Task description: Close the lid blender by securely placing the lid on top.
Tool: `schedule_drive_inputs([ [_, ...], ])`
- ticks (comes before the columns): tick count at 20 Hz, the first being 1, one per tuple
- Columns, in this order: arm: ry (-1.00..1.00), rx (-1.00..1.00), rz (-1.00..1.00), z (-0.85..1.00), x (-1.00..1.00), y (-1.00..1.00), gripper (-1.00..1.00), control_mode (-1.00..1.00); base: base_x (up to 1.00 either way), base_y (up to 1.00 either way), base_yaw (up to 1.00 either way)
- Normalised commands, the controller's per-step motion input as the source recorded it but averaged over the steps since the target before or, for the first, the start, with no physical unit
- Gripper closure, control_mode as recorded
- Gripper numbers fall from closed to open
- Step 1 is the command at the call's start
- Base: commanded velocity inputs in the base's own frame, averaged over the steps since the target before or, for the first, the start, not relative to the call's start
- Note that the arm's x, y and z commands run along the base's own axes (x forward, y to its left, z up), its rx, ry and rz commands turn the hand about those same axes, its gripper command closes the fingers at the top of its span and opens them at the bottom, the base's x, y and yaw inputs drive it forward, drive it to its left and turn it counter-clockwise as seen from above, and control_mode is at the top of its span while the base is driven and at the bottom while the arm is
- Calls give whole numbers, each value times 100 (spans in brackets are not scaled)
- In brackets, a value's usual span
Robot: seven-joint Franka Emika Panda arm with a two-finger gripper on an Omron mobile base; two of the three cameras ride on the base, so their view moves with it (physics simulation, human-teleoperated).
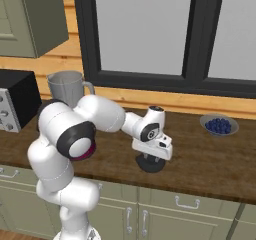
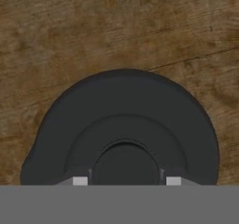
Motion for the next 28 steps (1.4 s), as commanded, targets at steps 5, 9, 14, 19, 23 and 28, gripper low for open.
schedule_drive_inputs([
  [5,0,0,0,-17,-3,5,100,-100,0,0,0],
  [9,0,0,0,0,0,0,100,-100,0,0,0],
  [14,0,0,0,18,-3,0,100,-100,0,0,0],
  [19,0,0,4,72,-21,0,100,-100,0,0,0],
  [23,-1,0,9,90,-34,2,100,-100,0,0,0],
  [28,-7,0,10,84,-40,19,100,-100,0,0,0],
])
